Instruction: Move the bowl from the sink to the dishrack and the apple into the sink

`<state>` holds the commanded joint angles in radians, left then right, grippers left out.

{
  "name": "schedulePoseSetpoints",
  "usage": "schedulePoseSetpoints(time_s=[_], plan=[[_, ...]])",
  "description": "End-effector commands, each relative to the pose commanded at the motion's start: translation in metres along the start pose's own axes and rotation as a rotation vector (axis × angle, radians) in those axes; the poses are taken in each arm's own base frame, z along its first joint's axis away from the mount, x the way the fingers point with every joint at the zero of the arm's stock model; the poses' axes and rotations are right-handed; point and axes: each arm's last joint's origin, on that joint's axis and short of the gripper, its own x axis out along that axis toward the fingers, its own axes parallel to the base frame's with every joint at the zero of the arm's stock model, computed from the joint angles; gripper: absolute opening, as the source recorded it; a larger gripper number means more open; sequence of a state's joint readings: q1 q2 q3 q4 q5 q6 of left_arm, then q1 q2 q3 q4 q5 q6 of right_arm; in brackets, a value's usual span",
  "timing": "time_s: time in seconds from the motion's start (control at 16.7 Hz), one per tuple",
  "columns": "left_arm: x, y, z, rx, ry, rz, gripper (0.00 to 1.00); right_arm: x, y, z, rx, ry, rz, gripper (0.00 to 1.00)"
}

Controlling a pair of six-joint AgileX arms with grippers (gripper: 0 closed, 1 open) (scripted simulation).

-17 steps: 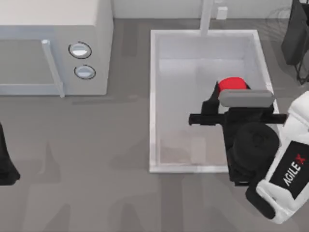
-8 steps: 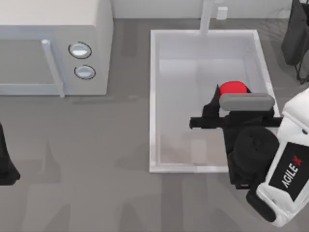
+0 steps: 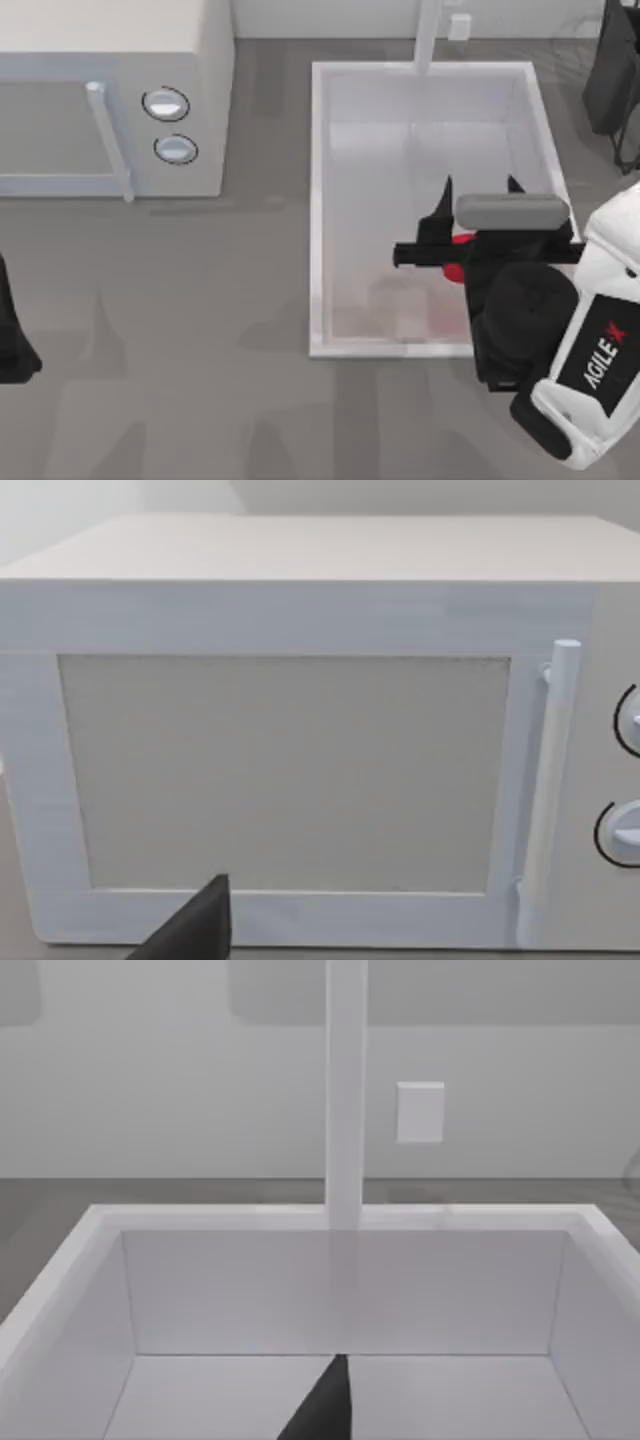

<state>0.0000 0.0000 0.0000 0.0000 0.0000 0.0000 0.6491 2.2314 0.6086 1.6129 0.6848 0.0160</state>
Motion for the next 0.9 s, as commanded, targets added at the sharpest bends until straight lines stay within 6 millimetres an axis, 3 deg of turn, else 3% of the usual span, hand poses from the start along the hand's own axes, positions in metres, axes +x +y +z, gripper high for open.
schedulePoseSetpoints(time_s=[0.12,0.18,0.72,0.9], plan=[[0.000,0.000,0.000,0.000,0.000,0.000,1.00,0.000,0.000,0.000,0.000,0.000,0.000,0.98],[0.000,0.000,0.000,0.000,0.000,0.000,1.00,0.000,0.000,0.000,0.000,0.000,0.000,1.00],[0.000,0.000,0.000,0.000,0.000,0.000,1.00,0.000,0.000,0.000,0.001,-0.001,0.001,1.00],[0.000,0.000,0.000,0.000,0.000,0.000,1.00,-0.002,-0.011,0.007,-0.014,0.029,0.014,1.00]])
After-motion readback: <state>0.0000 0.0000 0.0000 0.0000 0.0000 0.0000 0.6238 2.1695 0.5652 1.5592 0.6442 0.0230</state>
